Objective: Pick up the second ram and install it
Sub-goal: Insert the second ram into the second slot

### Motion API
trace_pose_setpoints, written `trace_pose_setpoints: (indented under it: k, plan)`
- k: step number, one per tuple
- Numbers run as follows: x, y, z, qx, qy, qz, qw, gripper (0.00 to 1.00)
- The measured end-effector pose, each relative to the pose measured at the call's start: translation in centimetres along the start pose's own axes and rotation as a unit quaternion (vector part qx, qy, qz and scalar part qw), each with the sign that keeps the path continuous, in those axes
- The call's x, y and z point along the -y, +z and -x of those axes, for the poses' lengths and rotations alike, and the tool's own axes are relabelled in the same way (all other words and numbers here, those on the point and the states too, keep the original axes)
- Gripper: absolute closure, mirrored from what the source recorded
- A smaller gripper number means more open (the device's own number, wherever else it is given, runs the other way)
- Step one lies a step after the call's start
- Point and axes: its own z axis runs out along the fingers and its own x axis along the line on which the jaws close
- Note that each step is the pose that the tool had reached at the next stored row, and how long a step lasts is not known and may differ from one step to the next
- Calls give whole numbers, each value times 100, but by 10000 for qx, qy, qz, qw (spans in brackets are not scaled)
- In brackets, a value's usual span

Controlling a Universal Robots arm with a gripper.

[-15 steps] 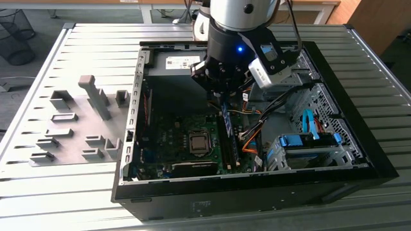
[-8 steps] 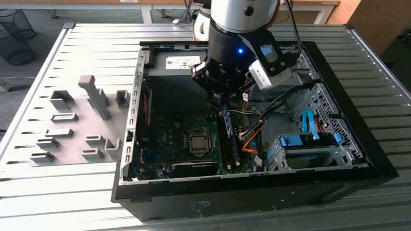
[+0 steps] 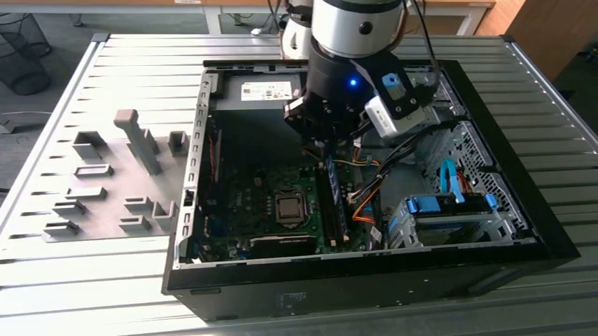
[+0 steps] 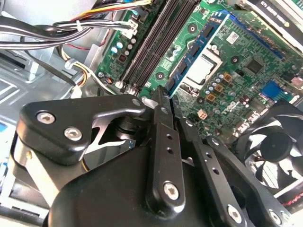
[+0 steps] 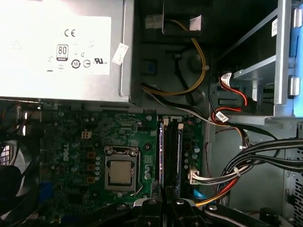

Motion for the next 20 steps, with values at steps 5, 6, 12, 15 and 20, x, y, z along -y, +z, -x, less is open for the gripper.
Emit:
trace_pose_setpoints:
  k: [5, 6, 12, 15, 20]
  plan:
    - [19, 78, 2, 0, 33, 3, 10000, 86]
    - [27, 88, 2, 0, 34, 4, 10000, 86]
    - [35, 183, 2, 0, 45, 4, 10000, 86]
    - [36, 237, 5, 0, 82, 4, 10000, 86]
    - [36, 324, 5, 0, 110, 5, 9999, 86]
